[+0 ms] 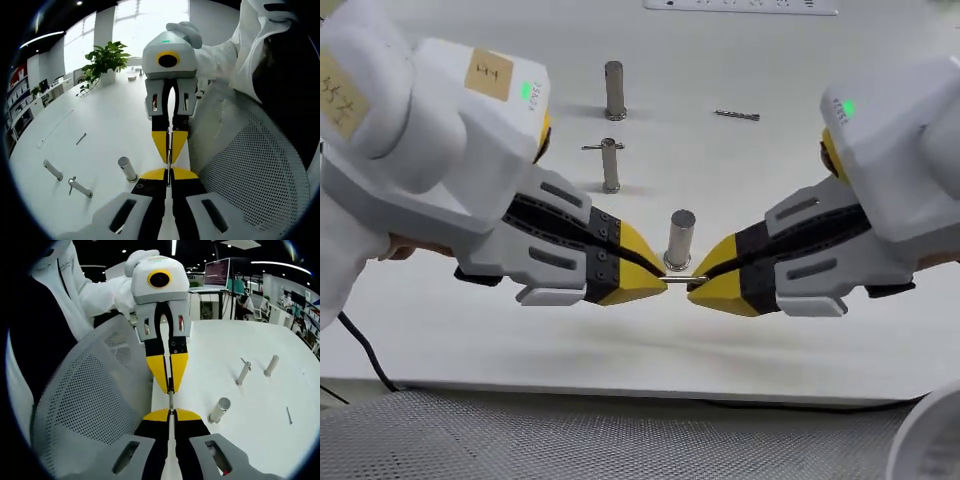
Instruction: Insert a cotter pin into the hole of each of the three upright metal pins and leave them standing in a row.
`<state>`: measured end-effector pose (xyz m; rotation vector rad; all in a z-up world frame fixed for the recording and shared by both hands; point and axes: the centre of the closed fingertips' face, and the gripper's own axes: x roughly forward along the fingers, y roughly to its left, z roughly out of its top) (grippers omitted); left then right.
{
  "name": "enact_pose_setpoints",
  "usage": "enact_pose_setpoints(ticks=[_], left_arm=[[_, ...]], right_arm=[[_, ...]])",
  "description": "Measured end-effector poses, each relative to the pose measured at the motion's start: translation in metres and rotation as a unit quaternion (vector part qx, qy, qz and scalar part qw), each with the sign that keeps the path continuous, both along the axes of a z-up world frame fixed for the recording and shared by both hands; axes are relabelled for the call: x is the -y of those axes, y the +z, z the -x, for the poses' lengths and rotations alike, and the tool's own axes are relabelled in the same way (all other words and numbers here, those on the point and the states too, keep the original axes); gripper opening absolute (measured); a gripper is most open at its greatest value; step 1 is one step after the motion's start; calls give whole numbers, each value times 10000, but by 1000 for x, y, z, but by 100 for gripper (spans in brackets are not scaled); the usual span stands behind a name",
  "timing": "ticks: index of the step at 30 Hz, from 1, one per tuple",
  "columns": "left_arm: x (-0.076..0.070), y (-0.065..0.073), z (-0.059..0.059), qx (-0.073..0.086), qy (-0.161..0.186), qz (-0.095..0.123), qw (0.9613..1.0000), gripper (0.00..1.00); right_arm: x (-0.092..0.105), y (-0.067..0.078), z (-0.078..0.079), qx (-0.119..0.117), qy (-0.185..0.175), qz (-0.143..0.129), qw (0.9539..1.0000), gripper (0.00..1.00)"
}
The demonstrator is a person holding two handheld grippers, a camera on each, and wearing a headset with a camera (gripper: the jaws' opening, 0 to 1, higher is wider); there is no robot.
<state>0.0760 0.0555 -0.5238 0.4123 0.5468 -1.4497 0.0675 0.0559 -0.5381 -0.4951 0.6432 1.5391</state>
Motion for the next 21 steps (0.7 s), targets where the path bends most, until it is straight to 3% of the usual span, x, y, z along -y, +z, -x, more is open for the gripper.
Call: enact_pose_setpoints(ticks=[8, 14, 16, 21], left_arm=[[13, -1, 8, -3, -97, -72, 9999, 0], [15, 0, 10, -141, -60, -41, 9999, 0], [26, 3, 15, -116, -73, -21, 9999, 0], [22, 6, 11, -61, -120, 53, 9999, 0]], right_arm=[[3, -2, 1, -30, 23, 33, 10000, 0], [5, 2, 0, -85, 21, -41, 10000, 0], [5, 2, 1, -93, 29, -36, 9999, 0], [7, 0, 0, -152, -23, 17, 9999, 0]])
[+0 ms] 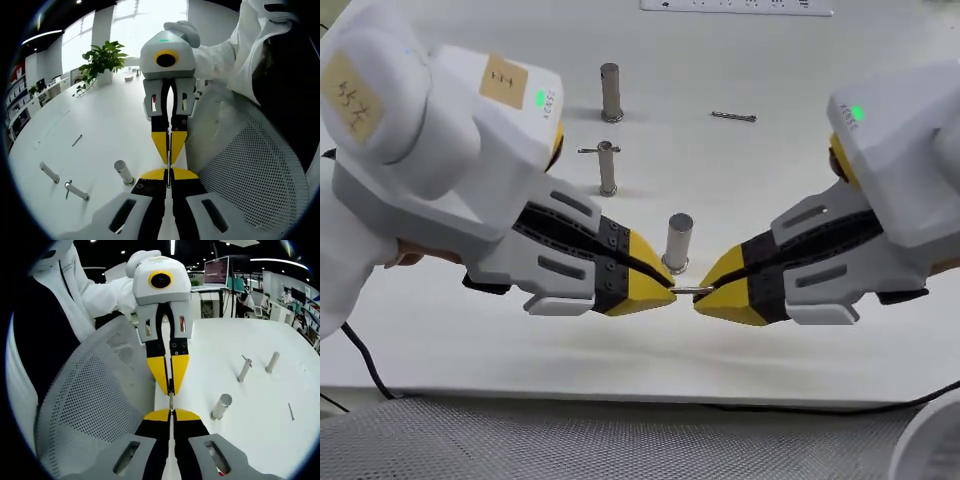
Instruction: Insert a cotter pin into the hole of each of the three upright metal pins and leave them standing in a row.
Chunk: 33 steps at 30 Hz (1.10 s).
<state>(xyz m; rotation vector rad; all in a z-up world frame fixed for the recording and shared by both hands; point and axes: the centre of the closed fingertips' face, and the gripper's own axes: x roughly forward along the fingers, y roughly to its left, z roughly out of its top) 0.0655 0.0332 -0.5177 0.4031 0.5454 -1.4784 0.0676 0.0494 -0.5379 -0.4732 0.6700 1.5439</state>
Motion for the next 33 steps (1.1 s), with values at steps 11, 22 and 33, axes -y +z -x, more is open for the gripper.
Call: enact_pose_setpoints(ticks=[11, 22, 33], left_arm=[[-6, 2, -9, 17, -14, 132, 9999, 0], [10, 0, 0, 14, -4, 74, 10000, 0], [17, 1, 4, -28, -10, 100, 9999, 0]], right_arm=[[5, -7, -3, 19, -23, 213, 9998, 0], [4, -7, -5, 25, 0, 226, 9997, 0], [2, -6, -3, -7, 34, 202, 9998, 0]])
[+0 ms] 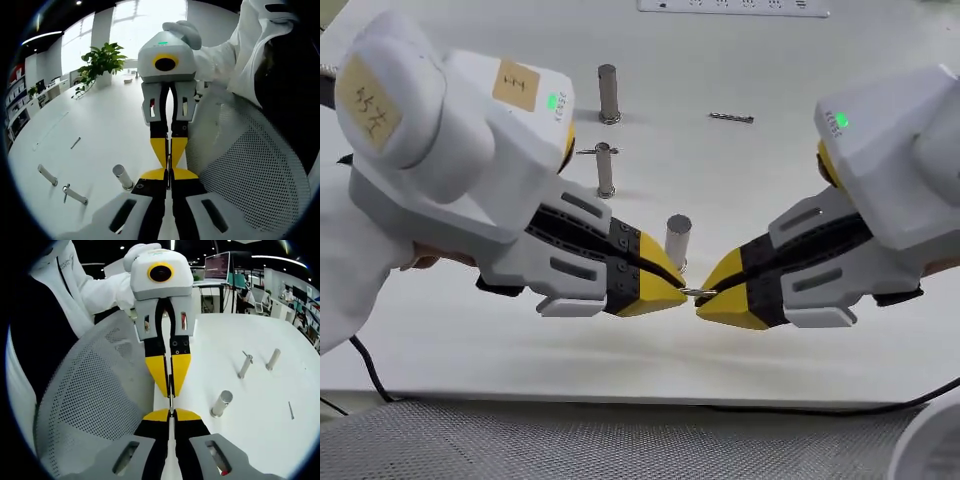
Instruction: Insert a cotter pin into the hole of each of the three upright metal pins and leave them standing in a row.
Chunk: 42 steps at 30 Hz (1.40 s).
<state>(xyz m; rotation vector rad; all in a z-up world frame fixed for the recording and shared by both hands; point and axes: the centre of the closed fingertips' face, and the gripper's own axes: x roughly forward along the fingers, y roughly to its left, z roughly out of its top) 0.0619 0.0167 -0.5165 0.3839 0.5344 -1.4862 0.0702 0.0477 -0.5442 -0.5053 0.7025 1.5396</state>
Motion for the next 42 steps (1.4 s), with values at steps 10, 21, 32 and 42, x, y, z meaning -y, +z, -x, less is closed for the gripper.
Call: enact_pose_setpoints(ticks=[10, 21, 32, 42], left_arm=[[6, 1, 0, -58, 82, 33, 9999, 0], [-14, 2, -25, 358, 376, 58, 9986, 12], [-39, -11, -73, 557, 993, 10, 9935, 24], [-32, -24, -85, 528, 945, -102, 9941, 23]], right_arm=[[-2, 3, 0, 26, -8, -97, 9999, 0], [8, 4, -12, 212, -184, -90, 9996, 0], [25, -7, -38, 439, -569, 154, 9973, 0], [39, -16, -64, 565, -797, 288, 9948, 0]])
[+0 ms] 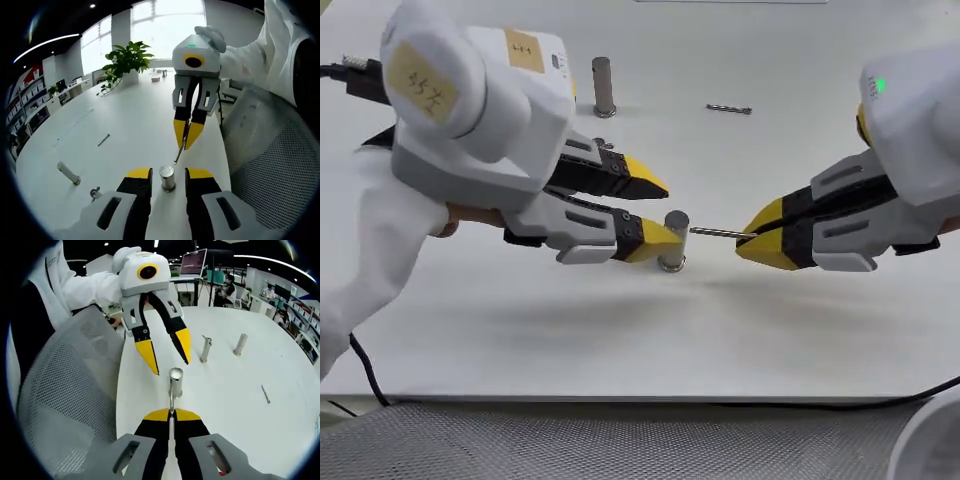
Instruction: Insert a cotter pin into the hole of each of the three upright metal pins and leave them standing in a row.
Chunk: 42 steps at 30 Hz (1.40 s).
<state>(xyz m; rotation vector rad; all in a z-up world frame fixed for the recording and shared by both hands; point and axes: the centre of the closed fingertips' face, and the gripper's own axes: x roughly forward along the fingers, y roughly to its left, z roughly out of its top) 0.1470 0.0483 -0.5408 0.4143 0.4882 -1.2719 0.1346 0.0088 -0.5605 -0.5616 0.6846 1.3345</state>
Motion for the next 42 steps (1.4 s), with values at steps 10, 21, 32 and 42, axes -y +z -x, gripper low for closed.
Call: enact_pose_setpoints(ticks=[10, 21, 32, 42], left_arm=[[6, -9, -3, -174, -156, -84, 9997, 12], [8, -15, -3, -203, -182, -175, 9995, 10], [10, -14, -1, -216, -146, -165, 9995, 10], [10, -12, 0, -226, -130, -149, 9995, 10]], right_arm=[[4, -6, -5, 21, 11, 94, 10000, 0], [-1, -10, -7, -6, 103, 120, 9999, 0], [-14, -13, -10, 81, 209, 170, 9996, 0], [-27, -12, -11, 130, 325, 139, 9993, 0]])
